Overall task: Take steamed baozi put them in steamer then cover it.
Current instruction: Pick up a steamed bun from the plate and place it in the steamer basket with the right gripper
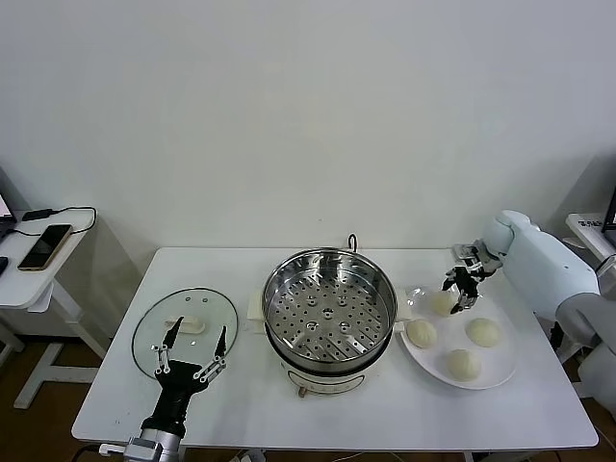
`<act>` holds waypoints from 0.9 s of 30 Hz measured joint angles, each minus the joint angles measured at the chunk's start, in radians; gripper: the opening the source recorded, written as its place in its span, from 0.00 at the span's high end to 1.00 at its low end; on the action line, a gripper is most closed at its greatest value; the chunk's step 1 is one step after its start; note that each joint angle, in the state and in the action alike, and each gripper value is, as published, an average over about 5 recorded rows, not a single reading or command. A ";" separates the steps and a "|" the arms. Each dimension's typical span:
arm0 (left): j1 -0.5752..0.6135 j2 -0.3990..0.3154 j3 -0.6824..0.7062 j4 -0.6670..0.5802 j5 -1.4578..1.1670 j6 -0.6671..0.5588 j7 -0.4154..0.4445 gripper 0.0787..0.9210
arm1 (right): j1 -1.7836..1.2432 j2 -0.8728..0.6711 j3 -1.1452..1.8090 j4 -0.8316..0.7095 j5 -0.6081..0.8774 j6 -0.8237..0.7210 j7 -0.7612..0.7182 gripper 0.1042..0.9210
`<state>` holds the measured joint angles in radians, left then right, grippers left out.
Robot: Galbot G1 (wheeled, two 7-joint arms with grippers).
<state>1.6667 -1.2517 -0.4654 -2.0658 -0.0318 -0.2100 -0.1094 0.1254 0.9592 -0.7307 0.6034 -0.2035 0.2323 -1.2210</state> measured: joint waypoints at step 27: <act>0.002 0.002 0.001 -0.039 -0.008 -0.003 -0.008 0.12 | 0.398 0.048 -0.292 0.665 0.089 0.278 -0.031 0.26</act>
<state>1.6686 -1.2501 -0.4645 -2.1048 -0.0394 -0.2135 -0.1174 0.5233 1.0068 -1.0228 1.2686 -0.1145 0.5104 -1.2518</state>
